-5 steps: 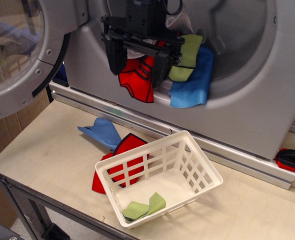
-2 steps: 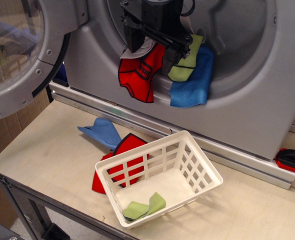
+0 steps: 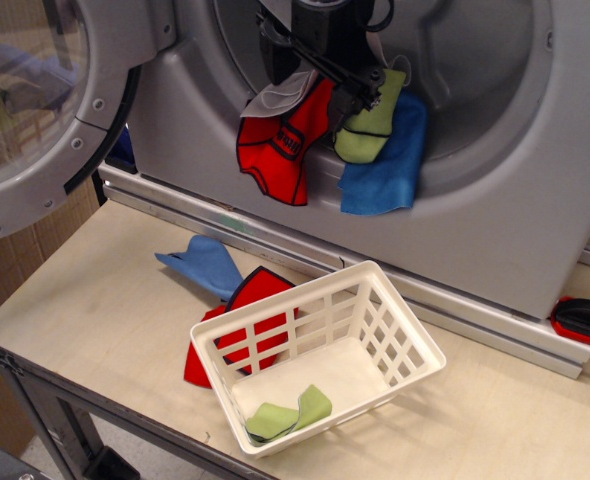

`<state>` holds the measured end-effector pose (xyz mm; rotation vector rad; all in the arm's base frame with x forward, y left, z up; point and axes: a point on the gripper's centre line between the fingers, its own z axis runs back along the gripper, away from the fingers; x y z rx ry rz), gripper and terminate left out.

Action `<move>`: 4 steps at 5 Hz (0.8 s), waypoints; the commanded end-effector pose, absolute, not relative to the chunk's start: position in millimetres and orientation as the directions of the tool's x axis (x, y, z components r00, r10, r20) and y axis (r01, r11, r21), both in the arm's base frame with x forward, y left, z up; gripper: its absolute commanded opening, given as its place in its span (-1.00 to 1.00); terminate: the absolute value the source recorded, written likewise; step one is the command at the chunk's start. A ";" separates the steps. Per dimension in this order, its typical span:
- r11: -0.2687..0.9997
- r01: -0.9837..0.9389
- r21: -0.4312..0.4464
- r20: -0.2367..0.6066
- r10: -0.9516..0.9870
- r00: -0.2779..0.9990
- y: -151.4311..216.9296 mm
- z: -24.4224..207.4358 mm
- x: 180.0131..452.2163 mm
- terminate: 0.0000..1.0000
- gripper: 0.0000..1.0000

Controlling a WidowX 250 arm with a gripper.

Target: Take clothes out of laundry machine

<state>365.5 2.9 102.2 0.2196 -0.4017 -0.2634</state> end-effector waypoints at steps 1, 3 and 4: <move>0.954 0.234 0.188 0.501 -0.298 0.813 6.4 107.6 398.7 -1.00 1.00; 0.949 0.296 0.110 0.569 -0.304 0.764 2.1 86.4 406.5 -1.00 1.00; 0.955 0.283 0.087 0.575 -0.280 0.769 1.8 80.6 404.6 -1.00 1.00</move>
